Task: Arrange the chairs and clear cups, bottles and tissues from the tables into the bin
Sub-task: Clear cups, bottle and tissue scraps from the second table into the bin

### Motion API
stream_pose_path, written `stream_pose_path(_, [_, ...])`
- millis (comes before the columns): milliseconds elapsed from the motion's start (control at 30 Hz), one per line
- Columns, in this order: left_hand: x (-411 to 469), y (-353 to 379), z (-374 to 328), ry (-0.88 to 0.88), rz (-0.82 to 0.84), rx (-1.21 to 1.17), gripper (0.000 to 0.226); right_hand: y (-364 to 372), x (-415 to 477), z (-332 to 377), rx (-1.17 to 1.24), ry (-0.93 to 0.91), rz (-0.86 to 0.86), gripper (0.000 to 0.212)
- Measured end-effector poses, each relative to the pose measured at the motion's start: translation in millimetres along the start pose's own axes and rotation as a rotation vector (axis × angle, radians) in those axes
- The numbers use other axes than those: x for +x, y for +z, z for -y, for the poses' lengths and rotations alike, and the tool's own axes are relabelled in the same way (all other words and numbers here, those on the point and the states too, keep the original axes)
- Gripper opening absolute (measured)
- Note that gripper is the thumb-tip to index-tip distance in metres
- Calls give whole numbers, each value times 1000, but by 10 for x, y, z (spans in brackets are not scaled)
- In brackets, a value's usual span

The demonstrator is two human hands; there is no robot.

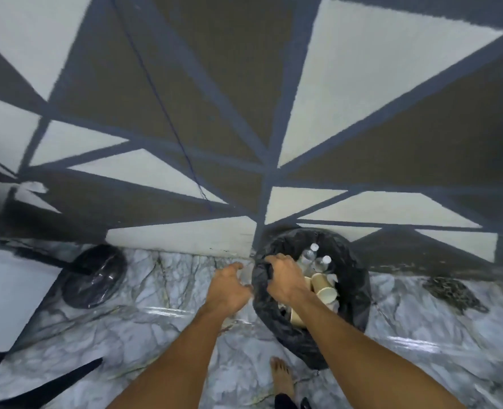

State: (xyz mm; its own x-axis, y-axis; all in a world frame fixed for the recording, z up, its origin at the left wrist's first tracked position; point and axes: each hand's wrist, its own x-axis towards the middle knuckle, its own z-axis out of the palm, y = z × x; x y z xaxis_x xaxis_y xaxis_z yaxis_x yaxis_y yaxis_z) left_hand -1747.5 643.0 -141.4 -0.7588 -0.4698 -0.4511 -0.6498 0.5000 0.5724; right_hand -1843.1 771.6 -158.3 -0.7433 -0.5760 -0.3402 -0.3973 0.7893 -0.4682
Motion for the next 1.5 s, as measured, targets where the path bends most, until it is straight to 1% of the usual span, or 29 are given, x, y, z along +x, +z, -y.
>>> stream_pose_path(67, [-269, -307, 252, 2, -108, -29, 50, 80, -112, 499, 8, -142, 8, 49])
stream_pose_path(200, [-1048, -908, 868, 19, -392, -22, 31, 391, -510, 1579, -9, -372, 41, 36])
stream_pose_path(300, [-1751, -1298, 1548, -29, -577, 11, 26, 719, -1015, 2459, 21, -593, 85, 36])
stream_pose_path(367, [-2228, -1516, 2039, -76, -687, 42, 32, 936, -1391, 3028, 32, -744, 117, 39])
stream_pose_path(433, [-2788, -1713, 2494, -163, -822, 49, 43, 1183, -1817, 3596, 52, -902, 127, 39])
stream_pose_path(500, [-3232, -1865, 2791, -243, -935, 26, 50, 1394, -2094, 4007, 85, -999, 142, 37])
stream_pose_path(567, [-3846, -1963, 3138, -376, -1007, 3, 49, 1722, -2516, 4476, 7, -1133, 217, 35])
stream_pose_path(633, [-4383, -1955, 3533, -496, -1080, -2, 45, 2042, -2934, 4872, -110, -1241, 332, 39])
stream_pose_path(700, [-4906, -1873, 3845, -619, -1126, -40, 46, 2428, -3327, 5179, -150, -1342, 444, 40])
stream_pose_path(767, [-5363, -1737, 4113, -744, -1183, -62, 39, 2723, -3763, 5395, -149, -1424, 544, 38])
stream_pose_path(833, [-5747, -1584, 4380, -852, -1240, -115, 43, 3027, -4153, 5573, -136, -1503, 627, 39])
stream_pose_path(933, [-6196, -1461, 4667, -1004, -1285, -173, 44, 3479, -4593, 5810, -179, -1594, 730, 53])
stream_pose_path(1067, [-6640, -1400, 5011, -1168, -1343, -241, 46, 4008, -5027, 6147, -223, -1697, 861, 51])
stream_pose_path(1167, [-6929, -1341, 5236, -1260, -1379, -301, 47, 4310, -5290, 6366, -249, -1774, 908, 50])
stream_pose_path(1300, [-7251, -1295, 5438, -1371, -1413, -332, 52, 4687, -5694, 6602, -276, -1817, 998, 37])
stream_pose_path(1400, [-7496, -1176, 5672, -1452, -1407, -384, 58, 4922, -6006, 6731, -318, -1885, 1036, 44])
stream_pose_path(1433, [-7572, -1133, 5748, -1463, -1407, -398, 56, 4996, -6104, 6773, -328, -1895, 1050, 43])
stream_pose_path(1500, [-7720, -1069, 5908, -1475, -1399, -399, 46, 5148, -6299, 6858, -333, -1891, 1075, 34])
